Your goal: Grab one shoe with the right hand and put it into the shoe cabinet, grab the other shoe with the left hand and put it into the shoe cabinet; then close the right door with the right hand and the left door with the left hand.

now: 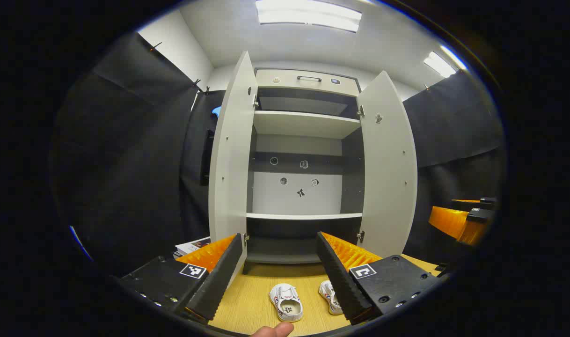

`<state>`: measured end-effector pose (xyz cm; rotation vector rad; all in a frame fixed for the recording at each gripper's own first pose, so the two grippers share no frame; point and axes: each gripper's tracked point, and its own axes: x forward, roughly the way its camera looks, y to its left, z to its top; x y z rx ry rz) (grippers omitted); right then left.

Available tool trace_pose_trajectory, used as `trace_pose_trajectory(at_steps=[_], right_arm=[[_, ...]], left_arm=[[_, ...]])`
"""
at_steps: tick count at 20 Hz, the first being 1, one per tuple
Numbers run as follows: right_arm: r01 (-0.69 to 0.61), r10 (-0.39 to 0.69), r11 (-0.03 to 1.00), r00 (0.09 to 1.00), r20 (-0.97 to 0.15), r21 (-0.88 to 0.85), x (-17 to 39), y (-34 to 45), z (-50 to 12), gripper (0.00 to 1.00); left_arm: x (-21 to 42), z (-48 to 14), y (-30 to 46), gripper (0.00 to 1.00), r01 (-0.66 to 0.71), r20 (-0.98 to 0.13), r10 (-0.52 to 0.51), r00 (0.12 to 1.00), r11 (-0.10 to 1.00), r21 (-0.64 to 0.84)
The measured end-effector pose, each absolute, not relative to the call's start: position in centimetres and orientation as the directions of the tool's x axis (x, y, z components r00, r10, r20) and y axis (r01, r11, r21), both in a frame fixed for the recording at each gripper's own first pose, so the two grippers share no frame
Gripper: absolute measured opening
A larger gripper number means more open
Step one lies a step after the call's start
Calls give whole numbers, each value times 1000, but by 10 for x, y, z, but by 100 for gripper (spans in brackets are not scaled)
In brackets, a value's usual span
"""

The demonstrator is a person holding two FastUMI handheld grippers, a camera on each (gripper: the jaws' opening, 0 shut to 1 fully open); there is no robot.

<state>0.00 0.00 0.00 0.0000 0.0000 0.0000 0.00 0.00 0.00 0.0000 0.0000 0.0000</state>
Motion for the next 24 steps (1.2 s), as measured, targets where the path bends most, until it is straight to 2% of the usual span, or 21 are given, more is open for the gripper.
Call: trace_pose_trajectory(at_steps=[1,3,4,5,12,13,14,15,16,17,20,21,22,23,24], right_arm=[[-10,10,1000,1000,3,-2,-1,3,0,98],[-8,8,1000,1000,5,-5,-2,3,0,99],[-7,7,1000,1000,8,-8,-2,3,1,94],[-6,6,1000,1000,8,-9,-3,3,0,99],[-14,14,1000,1000,2,-12,-4,8,-1,99],[-13,13,1000,1000,2,-11,-4,8,-1,94],[-13,13,1000,1000,3,-10,-3,8,-1,99],[-15,15,1000,1000,3,-10,-3,9,-1,99],[-16,16,1000,1000,3,-11,-3,9,-1,94],[-18,18,1000,1000,3,-11,-3,10,-1,99],[-24,24,1000,1000,-7,-14,-1,14,-5,98],[-28,28,1000,1000,-15,-14,0,16,-8,94],[-33,33,999,999,-20,-12,1,18,-10,99],[-36,36,999,999,-26,-10,3,19,-13,94],[-39,39,999,999,-35,-10,6,20,-17,98]], left_arm=[[-1,-1,-2,95,7,1,-7,1000,1000,-8],[-2,0,0,95,4,0,-4,1000,1000,-13],[-1,0,2,95,-4,-1,4,1000,1000,-10],[-1,0,3,95,-7,-2,7,1000,1000,-11],[-1,0,5,95,-14,1,14,1000,1000,-10],[-1,0,5,95,-13,2,14,1000,1000,-12],[-1,1,6,95,-14,3,14,1000,1000,-12],[0,1,6,95,-15,6,15,1000,1000,-12],[0,1,6,95,-14,8,14,1000,1000,-12],[0,1,6,95,-13,8,14,1000,1000,-11],[1,4,9,95,-20,16,20,1000,1000,0],[1,5,10,95,-22,20,22,1000,1000,2],[2,5,11,95,-22,24,22,999,1000,3],[2,6,10,95,-23,26,22,999,1000,3],[3,6,10,95,-21,28,21,999,1000,4]])
